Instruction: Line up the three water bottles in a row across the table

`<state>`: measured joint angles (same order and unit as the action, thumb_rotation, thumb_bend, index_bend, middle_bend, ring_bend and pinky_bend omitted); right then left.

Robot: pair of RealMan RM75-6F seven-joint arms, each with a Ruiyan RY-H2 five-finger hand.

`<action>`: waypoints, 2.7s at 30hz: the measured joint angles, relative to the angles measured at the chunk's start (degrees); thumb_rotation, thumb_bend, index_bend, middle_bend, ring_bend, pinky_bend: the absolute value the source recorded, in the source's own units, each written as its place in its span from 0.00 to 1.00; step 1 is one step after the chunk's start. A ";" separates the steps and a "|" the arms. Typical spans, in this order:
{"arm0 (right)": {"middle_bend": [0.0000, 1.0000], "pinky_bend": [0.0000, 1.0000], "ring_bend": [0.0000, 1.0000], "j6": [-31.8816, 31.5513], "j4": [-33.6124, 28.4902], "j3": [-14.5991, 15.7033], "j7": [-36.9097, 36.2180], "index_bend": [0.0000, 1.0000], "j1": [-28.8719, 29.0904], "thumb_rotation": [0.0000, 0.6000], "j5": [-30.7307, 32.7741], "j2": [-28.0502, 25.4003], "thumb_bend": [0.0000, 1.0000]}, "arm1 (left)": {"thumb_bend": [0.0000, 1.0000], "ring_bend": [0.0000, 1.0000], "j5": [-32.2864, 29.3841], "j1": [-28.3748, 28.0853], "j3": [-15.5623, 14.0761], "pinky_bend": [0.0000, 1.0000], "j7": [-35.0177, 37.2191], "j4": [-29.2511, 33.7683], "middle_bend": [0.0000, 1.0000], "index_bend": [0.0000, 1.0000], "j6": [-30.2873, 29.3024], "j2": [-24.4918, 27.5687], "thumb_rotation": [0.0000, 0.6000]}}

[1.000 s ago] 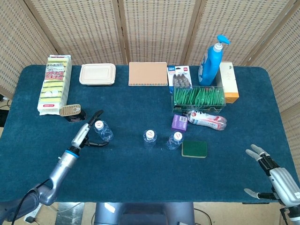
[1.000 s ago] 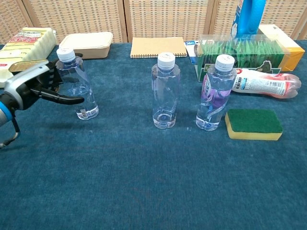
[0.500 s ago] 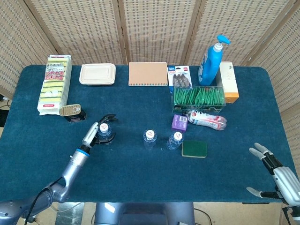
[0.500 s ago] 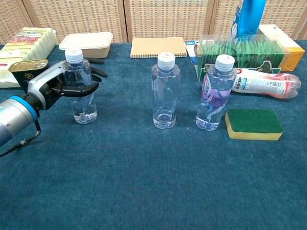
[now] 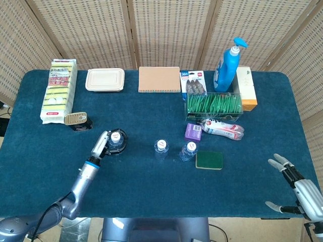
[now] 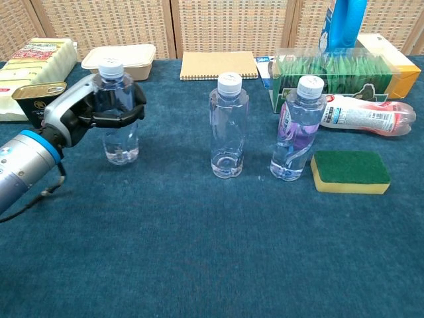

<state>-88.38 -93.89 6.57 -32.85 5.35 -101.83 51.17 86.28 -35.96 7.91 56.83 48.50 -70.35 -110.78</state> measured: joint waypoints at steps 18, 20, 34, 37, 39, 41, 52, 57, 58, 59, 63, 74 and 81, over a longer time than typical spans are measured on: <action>0.03 0.18 0.00 -0.67 0.88 -0.06 -1.98 0.10 -0.16 1.00 0.25 -0.30 0.00 | 0.42 0.48 0.58 -4.17 1.25 0.57 -3.41 2.41 0.59 0.53 1.55 -6.22 1.00; 0.03 0.18 0.00 -0.69 1.05 -0.07 -2.25 0.10 -0.15 1.00 0.28 -0.33 0.00 | 0.41 0.48 0.42 -4.36 1.49 0.57 -3.33 1.54 0.59 0.53 1.54 -6.84 1.00; 0.02 0.11 0.00 -1.73 0.53 -2.56 9.27 0.11 -1.47 1.00 4.92 1.94 0.00 | 0.39 0.48 0.02 -6.08 2.61 0.56 -1.29 -3.89 0.59 0.53 1.52 -9.63 1.00; 0.02 0.11 0.00 -2.53 -0.31 -3.73 16.12 0.11 -2.33 1.00 6.83 3.31 0.00 | 0.38 0.48 0.02 -6.33 2.40 0.55 -0.77 -4.84 0.59 0.53 1.96 -10.11 1.00; 0.02 0.11 0.00 -2.86 -0.99 -4.34 18.50 0.11 -2.81 1.00 7.83 4.00 0.00 | 0.38 0.48 -0.01 -6.50 2.33 0.55 -0.43 -5.52 0.59 0.53 2.24 -10.48 1.00; 0.02 0.11 0.00 -2.93 -1.46 -4.66 19.11 0.11 -3.11 1.00 8.29 4.28 0.00 | 0.38 0.46 -0.06 -6.73 2.28 0.54 0.09 -6.33 0.59 0.53 2.54 -10.98 1.00; 0.02 0.11 0.00 -2.01 -1.72 -4.90 17.54 0.11 -3.30 1.00 7.99 3.65 0.00 | 0.37 0.20 0.38 -7.70 1.58 0.41 1.07 -10.60 0.36 0.50 2.85 -12.78 1.00; 0.02 0.11 0.00 -1.95 -1.58 -4.97 17.59 0.11 -3.43 1.00 7.82 3.71 0.00 | 0.37 0.10 1.04 -7.70 0.71 0.34 1.82 -11.36 0.18 0.31 2.41 -12.90 1.00; 0.02 0.11 0.00 -1.97 -1.69 -4.98 17.63 0.11 -3.45 1.00 7.74 3.69 0.00 | 0.37 0.09 1.21 -7.69 0.47 0.33 2.08 -11.50 0.15 0.28 2.39 -12.86 1.00; 0.02 0.11 0.00 -1.97 -1.80 -5.00 17.66 0.11 -3.47 1.00 7.70 3.67 0.00 | 0.37 0.07 1.34 -7.67 0.28 0.32 2.29 -11.70 0.12 0.23 2.37 -12.85 1.00; 0.02 0.11 0.00 -1.92 -1.82 -5.04 17.47 0.11 -3.57 1.00 7.63 3.54 0.00 | 0.34 0.01 1.42 -7.42 0.01 0.26 2.81 -12.88 0.02 0.09 1.82 -13.20 1.00; 0.02 0.11 0.00 -1.52 -1.94 -5.04 16.98 0.11 -3.59 1.00 7.24 3.19 0.00 | 0.26 0.00 0.88 -6.82 0.14 0.18 3.31 -15.21 0.00 0.00 0.79 -14.18 1.00; 0.02 0.11 0.00 -1.44 -1.96 -4.95 16.79 0.11 -3.64 1.00 6.85 2.99 0.00 | 0.19 0.00 1.19 -5.27 -0.62 0.13 3.88 -14.65 0.00 0.00 -1.10 -13.07 1.00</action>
<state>-89.82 -95.84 1.63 -16.06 1.70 -94.98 54.17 87.47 -41.22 7.29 60.71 33.85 -71.45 -123.85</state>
